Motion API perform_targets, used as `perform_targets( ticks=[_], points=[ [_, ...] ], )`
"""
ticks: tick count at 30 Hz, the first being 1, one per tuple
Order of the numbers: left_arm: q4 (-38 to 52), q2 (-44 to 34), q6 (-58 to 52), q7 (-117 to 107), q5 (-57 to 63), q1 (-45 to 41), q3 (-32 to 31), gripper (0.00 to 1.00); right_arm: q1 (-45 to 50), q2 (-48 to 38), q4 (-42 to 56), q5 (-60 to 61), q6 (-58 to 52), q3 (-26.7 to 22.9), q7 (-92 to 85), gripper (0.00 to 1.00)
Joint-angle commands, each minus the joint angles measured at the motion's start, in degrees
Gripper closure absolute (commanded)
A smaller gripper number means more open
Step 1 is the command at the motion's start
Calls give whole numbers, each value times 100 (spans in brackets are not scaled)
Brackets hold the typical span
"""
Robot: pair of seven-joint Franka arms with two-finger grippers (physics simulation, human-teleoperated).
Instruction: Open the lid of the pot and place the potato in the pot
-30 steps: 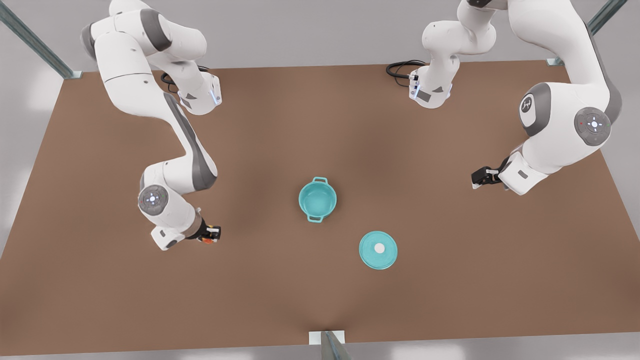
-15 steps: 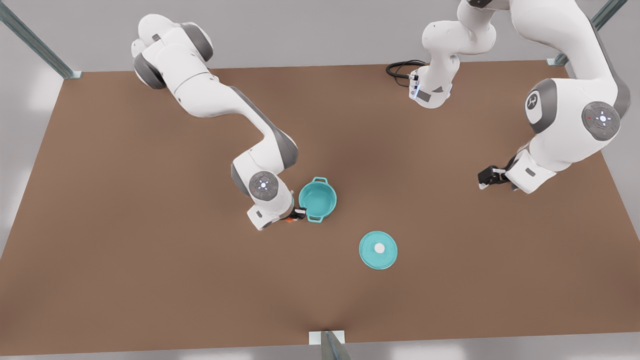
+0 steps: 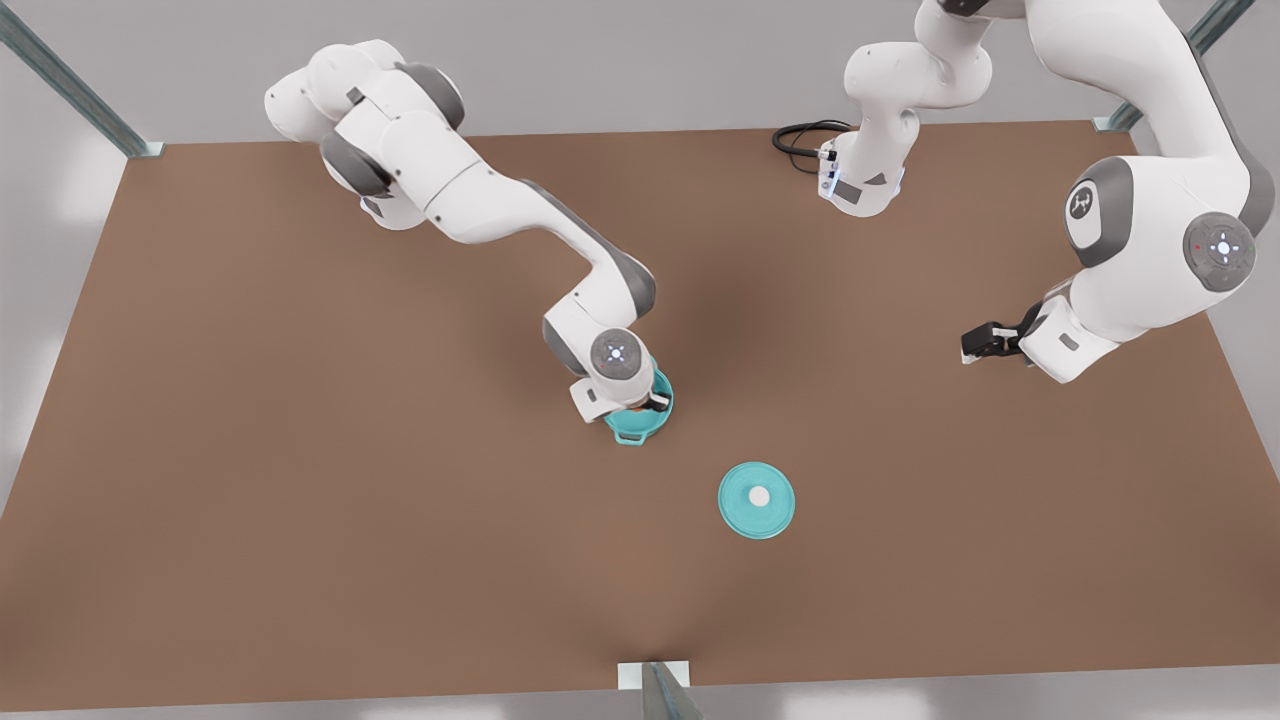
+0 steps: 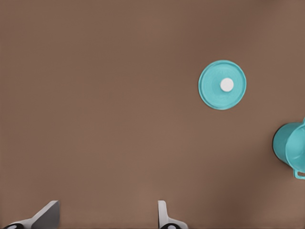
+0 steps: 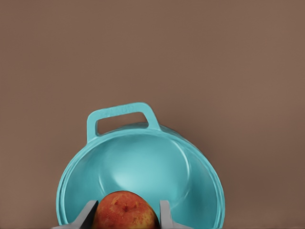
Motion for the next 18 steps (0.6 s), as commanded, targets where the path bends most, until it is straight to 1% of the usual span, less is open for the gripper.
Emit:
perform_targets(
  ticks=[1,2,3,6,7,8,9,10,11,12,13,14,15,18],
  points=[
    [32,22,-37,94,15,-1,0,0,6,4,4,-28,107,-1,1448,51],
    [50,39,-2,94,216,-36,-18,0,6,4,4,-46,107,-1,1413,11],
    [173,57,78,50,234,-80,-26,0,6,4,4,-55,107,-10,1387,0],
    [173,75,86,6,226,-71,-26,0,-29,-75,12,-63,55,-19,1361,0],
    [173,75,86,6,226,-62,-26,0,-214,-233,-14,-81,-15,-37,1159,0],
    [173,75,86,6,226,-62,-26,0,-547,-549,-181,-90,-331,-37,790,0],
    [173,75,86,6,226,-62,-26,0,-987,-1050,-479,-81,-736,-37,236,0],
    [173,75,86,6,226,-53,-26,0,-1540,-1569,-875,-81,-929,-37,-475,0],
    [173,83,86,6,226,-53,-26,0,-2340,-2035,-1191,-81,-1193,-28,-1529,0],
    [173,83,86,6,226,-53,-26,0,-2823,-2307,-1384,-81,-1447,-28,-2345,0],
    [173,83,86,6,217,-53,-26,0,-3385,-2615,-1753,-81,-1466,-28,-3277,0],
    [173,83,86,6,217,-53,-26,0,-3746,-2764,-2008,-81,-1457,-28,-3928,0],
    [173,83,86,6,191,-53,-26,0,-3914,-2967,-2298,-81,-1378,-37,-4308,0],
    [173,92,86,6,182,-62,-26,0,-4081,-3169,-2598,-72,-1334,-45,-4624,0]
  ],
)
